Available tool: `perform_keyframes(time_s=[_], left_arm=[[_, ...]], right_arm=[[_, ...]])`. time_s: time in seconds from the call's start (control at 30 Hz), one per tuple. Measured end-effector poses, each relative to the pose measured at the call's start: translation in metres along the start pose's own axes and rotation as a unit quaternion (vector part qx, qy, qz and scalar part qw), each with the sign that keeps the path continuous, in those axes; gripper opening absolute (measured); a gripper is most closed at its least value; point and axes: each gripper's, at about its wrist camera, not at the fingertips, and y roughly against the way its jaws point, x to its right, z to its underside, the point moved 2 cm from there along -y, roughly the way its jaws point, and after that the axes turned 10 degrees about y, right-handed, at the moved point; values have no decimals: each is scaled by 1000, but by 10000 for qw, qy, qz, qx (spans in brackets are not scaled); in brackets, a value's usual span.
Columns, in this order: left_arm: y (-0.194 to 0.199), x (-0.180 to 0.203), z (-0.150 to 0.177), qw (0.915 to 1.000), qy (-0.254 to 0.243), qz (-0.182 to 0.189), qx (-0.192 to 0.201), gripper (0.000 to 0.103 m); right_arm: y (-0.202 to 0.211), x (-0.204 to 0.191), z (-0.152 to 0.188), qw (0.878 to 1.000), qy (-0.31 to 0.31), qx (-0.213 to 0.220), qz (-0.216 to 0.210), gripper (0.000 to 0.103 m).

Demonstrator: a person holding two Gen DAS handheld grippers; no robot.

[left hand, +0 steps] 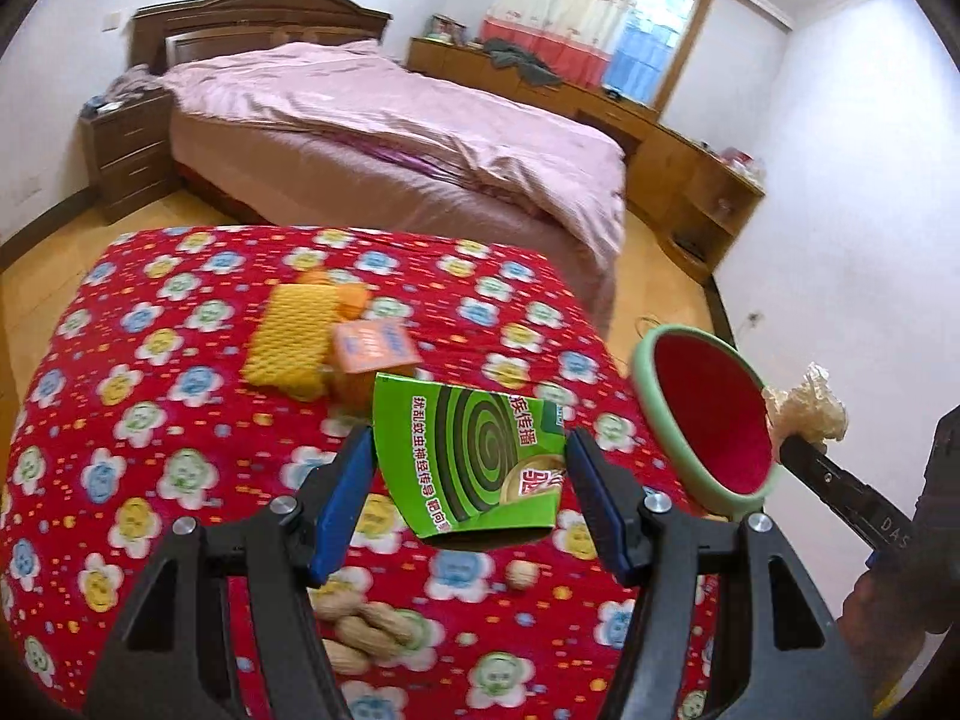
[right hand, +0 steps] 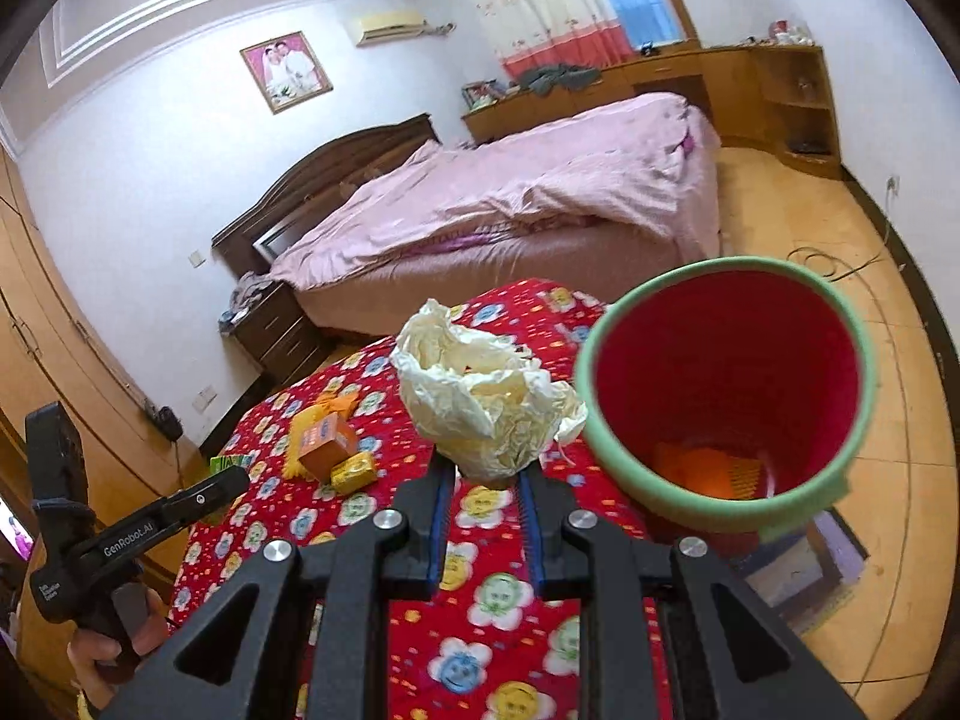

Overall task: Collect trash
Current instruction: 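Carry both items over the bucket and open both grippers to drop them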

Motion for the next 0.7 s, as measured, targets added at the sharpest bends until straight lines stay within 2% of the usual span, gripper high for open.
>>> perform_keyframes(time_s=[0.33,0.7], left_arm=[[-29,60,10,9979,-434,352,-333,65],[-82,136,21,9899,-1123,592,-629,65]], right_arm=[[21,49,8,9987,-389,111,314,23],[11,110,17,9947,-847,-9,585,23]])
